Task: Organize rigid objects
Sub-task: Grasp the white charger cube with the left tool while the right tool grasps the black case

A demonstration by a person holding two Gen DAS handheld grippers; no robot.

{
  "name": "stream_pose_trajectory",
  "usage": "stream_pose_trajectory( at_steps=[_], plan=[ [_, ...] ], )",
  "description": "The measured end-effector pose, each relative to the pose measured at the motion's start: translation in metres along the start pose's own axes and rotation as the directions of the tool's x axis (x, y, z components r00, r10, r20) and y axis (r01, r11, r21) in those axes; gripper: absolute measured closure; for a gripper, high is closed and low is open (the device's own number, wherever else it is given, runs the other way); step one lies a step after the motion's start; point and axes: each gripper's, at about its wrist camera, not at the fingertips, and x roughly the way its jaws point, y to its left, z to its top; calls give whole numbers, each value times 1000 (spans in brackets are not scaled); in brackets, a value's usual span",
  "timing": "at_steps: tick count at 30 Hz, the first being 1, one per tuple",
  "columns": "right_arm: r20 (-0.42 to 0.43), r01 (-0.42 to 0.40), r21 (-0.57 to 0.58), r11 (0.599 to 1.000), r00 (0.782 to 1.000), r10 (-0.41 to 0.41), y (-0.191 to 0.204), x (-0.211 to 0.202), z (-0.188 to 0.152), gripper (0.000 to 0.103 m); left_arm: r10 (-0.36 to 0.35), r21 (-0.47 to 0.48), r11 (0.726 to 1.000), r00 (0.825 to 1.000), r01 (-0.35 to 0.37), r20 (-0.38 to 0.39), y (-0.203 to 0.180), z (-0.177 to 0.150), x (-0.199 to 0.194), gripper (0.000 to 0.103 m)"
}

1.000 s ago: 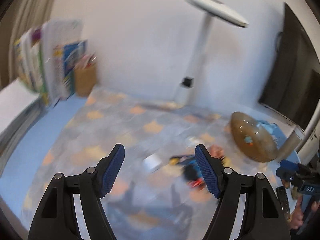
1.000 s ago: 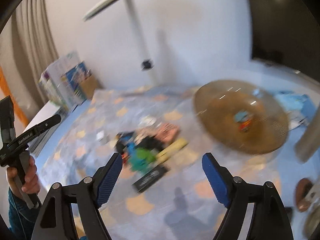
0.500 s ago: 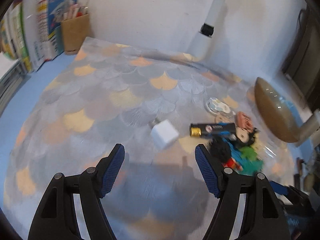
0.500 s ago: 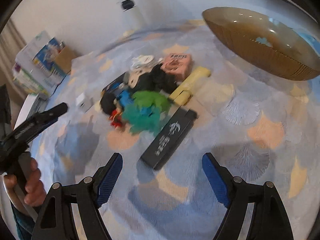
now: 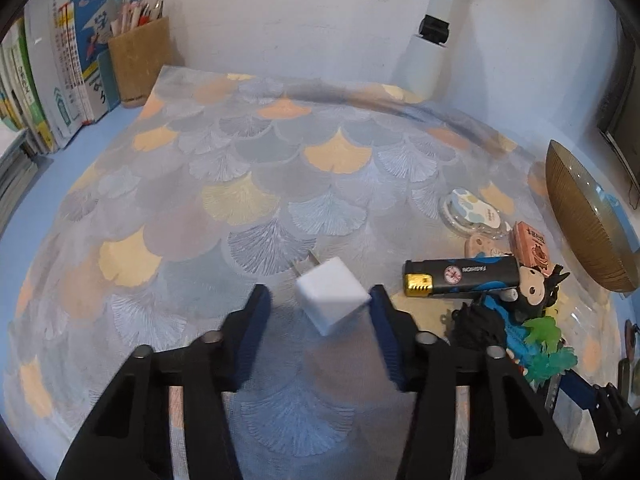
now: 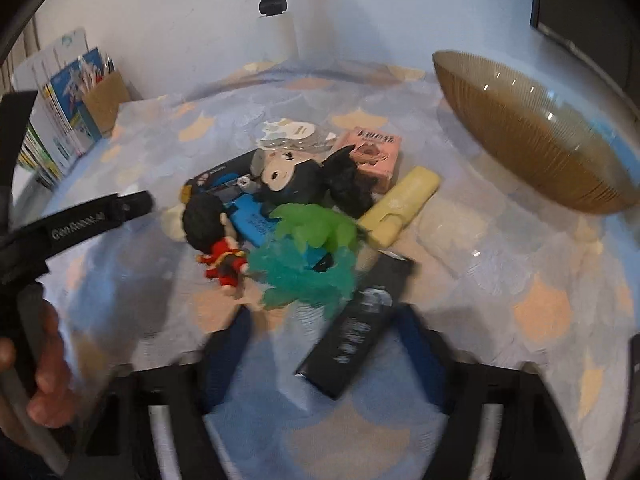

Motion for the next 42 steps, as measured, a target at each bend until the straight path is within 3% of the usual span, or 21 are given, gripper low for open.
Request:
stream_pose_trajectory(
  at_steps=[2, 5, 12, 15, 17, 20, 21, 22, 23, 25, 32, 34, 35, 40, 42],
  plan=[
    [7, -18, -15, 1000, 1000, 19, -8, -3, -2, 64, -18, 4, 1000, 1000, 18, 6, 2, -2, -4, 71],
    [-5, -64, -8, 998, 998, 64, -32, -10, -9, 74, -40, 36, 999, 999, 40, 0, 3, -11, -8, 75],
    [-45, -215, -9, 976, 976, 215, -75, -25, -24, 75, -89, 95, 991, 996, 90, -18, 4, -24, -15, 76],
    [-58, -201, -31, 979, 978, 199, -70, -25, -18, 71, -104, 92, 990, 994, 106, -24, 3, -23, -15, 71],
    [-68, -206, -62, 977, 977, 202, -62, -21, -12, 60, -109, 84, 990, 994, 111, -24, 2, -22, -15, 64],
    [-75, -158, -120, 980, 986, 150, -48, -7, -4, 60, -88, 80, 993, 996, 90, -17, 0, -18, -11, 64],
    [-58, -137, -139, 981, 990, 130, -44, -6, -3, 62, -89, 73, 993, 996, 90, -15, 0, -16, -9, 65],
    [-48, -107, -163, 981, 994, 100, -38, -4, -3, 71, -87, 69, 994, 996, 88, -10, 0, -16, -9, 69],
    [-42, -94, -178, 980, 995, 88, -36, -4, -2, 79, -79, 69, 994, 997, 80, -5, 0, -15, -8, 81],
    [-46, -126, -196, 973, 992, 119, -32, -6, -5, 79, -81, 75, 994, 997, 81, -4, -2, -15, -7, 93],
    [-77, -190, -283, 940, 981, 175, -30, -30, -41, 79, -91, 91, 992, 996, 89, 18, -9, -23, -21, 95],
    [-78, -185, -278, 943, 982, 170, -35, -35, -48, 79, -67, 70, 995, 998, 68, -6, -9, -23, -16, 92],
    [-78, -183, -274, 944, 983, 168, -38, -36, -51, 79, -58, 45, 997, 998, 59, -22, -7, -21, -13, 82],
    [-73, -190, -248, 950, 981, 178, -47, -38, -53, 79, -11, 21, 1000, 1000, 11, 0, -19, -2, -7, 58],
    [-71, -192, -240, 952, 981, 180, -48, -37, -51, 79, 3, 19, 1000, 1000, -3, 2, -23, 4, -1, 56]
  ],
)
